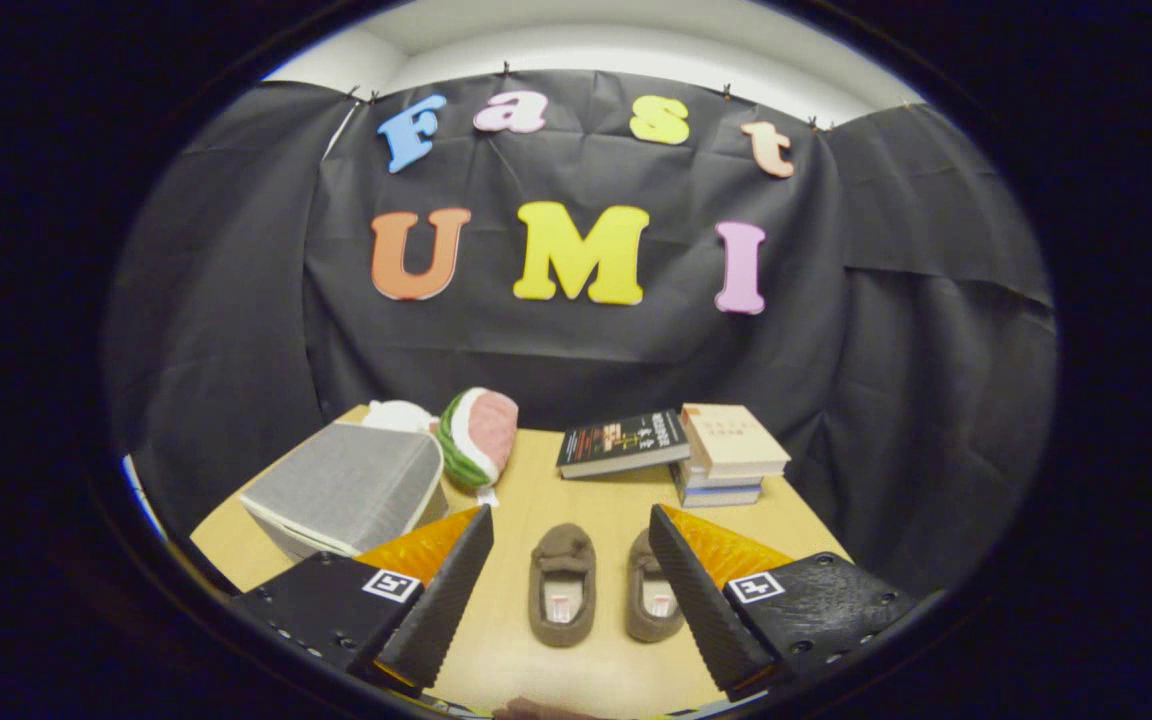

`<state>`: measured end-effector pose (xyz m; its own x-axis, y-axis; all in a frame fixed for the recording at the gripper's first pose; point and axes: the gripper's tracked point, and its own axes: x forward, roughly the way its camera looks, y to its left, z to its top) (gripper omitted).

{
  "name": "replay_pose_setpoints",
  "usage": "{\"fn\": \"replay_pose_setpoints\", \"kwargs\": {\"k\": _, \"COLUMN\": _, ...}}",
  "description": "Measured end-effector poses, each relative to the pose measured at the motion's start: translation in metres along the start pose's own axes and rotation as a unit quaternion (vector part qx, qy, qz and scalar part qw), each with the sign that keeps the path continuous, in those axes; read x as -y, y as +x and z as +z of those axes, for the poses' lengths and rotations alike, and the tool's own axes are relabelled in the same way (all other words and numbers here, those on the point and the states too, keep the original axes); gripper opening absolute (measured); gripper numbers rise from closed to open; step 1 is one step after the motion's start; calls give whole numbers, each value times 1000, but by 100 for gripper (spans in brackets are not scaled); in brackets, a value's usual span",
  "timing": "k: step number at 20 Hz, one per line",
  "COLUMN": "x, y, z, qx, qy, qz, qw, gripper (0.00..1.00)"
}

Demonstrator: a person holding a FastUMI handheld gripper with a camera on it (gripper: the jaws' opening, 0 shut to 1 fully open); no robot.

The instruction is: Open the storage box then place both shoes into the box .Put the left shoe in first, then the right shoe, with the right side of both shoes facing outward in a uniform manner.

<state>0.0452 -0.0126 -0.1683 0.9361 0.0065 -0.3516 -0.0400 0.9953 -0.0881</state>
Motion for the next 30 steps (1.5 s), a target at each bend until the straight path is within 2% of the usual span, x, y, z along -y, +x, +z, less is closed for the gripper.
{"fn": "replay_pose_setpoints", "kwargs": {"k": 6, "x": 20, "y": 60, "z": -57, "qx": -96, "qy": 13, "qz": 5, "qw": 995, "gripper": 96}}
{"fn": "replay_pose_setpoints", "kwargs": {"k": 12, "x": -13, "y": 102, "z": -62, "qx": -124, "qy": 24, "qz": 62, "qw": 990, "gripper": 94}}
{"fn": "replay_pose_setpoints", "kwargs": {"k": 14, "x": -35, "y": 114, "z": -57, "qx": -130, "qy": 37, "qz": 87, "qw": 987, "gripper": 94}}
{"fn": "replay_pose_setpoints", "kwargs": {"k": 19, "x": -105, "y": 139, "z": -44, "qx": -163, "qy": 83, "qz": 181, "qw": 966, "gripper": 94}}
{"fn": "replay_pose_setpoints", "kwargs": {"k": 22, "x": -147, "y": 143, "z": -37, "qx": -184, "qy": 109, "qz": 255, "qw": 943, "gripper": 94}}
{"fn": "replay_pose_setpoints", "kwargs": {"k": 24, "x": -168, "y": 145, "z": -34, "qx": -203, "qy": 149, "qz": 292, "qw": 923, "gripper": 94}}
{"fn": "replay_pose_setpoints", "kwargs": {"k": 28, "x": -209, "y": 148, "z": -34, "qx": -270, "qy": 238, "qz": 344, "qw": 867, "gripper": 94}}
{"fn": "replay_pose_setpoints", "kwargs": {"k": 30, "x": -215, "y": 158, "z": -36, "qx": -288, "qy": 250, "qz": 351, "qw": 855, "gripper": 94}}
